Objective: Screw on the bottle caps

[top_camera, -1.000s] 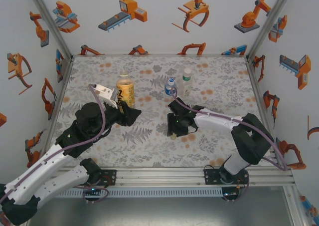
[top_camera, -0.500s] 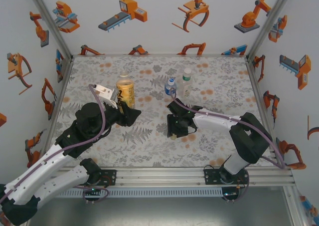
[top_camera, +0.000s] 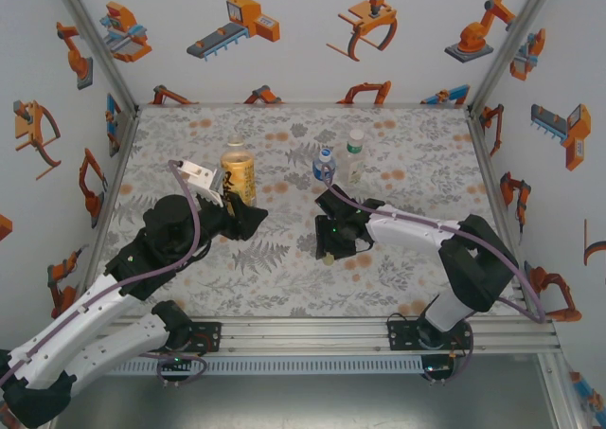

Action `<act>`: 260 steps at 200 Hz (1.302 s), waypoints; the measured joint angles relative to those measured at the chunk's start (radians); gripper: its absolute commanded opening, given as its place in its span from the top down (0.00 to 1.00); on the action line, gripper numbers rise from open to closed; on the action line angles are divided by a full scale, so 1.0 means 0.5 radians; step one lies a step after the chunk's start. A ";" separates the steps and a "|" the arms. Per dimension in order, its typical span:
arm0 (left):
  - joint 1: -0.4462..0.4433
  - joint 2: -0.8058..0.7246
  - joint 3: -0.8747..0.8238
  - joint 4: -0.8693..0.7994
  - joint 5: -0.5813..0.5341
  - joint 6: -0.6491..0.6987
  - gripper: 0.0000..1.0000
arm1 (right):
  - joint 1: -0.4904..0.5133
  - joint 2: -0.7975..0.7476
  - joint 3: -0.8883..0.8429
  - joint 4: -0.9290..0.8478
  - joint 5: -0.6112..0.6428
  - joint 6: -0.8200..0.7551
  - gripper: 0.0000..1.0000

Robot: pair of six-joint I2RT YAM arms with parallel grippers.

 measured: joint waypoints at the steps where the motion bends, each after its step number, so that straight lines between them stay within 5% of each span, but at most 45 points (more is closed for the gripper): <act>1: 0.000 -0.001 0.000 0.000 0.000 0.000 1.00 | 0.000 0.000 0.000 0.000 0.001 0.000 0.51; 260: 0.000 -0.034 -0.037 -0.005 -0.037 0.000 1.00 | 0.051 0.053 0.111 -0.086 0.038 -0.031 0.51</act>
